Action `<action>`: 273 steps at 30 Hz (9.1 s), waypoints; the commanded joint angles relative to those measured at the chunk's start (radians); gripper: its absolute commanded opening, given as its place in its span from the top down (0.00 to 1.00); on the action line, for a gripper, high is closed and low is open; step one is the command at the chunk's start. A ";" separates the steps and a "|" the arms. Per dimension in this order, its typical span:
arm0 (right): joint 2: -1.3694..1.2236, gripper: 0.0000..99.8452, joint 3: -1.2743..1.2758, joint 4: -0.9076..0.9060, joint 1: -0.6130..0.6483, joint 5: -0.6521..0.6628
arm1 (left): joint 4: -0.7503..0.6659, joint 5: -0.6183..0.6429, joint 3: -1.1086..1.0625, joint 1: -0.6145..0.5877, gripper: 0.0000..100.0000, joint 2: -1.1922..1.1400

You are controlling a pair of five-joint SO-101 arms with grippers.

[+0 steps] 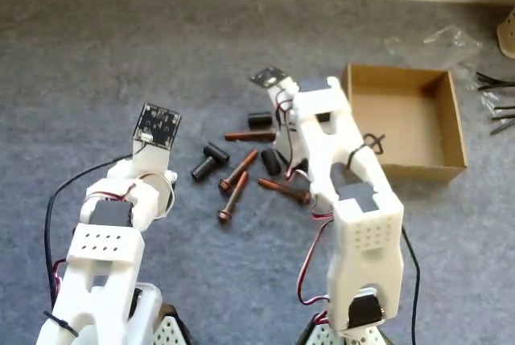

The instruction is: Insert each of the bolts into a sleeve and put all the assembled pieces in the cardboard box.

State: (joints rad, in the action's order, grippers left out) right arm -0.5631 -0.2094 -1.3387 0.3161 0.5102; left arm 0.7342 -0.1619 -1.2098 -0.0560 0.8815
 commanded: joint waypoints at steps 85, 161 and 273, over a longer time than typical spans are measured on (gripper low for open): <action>-0.039 1.00 -0.524 -0.423 0.035 -0.060 | -0.020 0.006 0.002 -0.002 0.99 -0.008; 1.979 1.00 1.415 0.309 -0.189 -0.249 | 0.483 -0.431 1.053 0.289 0.99 -0.872; 1.985 1.00 1.483 0.334 -0.147 -0.239 | 0.634 0.258 2.052 0.364 0.99 -1.741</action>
State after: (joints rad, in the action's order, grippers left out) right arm 1.4116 1.2804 -1.0319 0.1580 0.2677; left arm 1.3633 0.1112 0.7772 0.3230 -0.8861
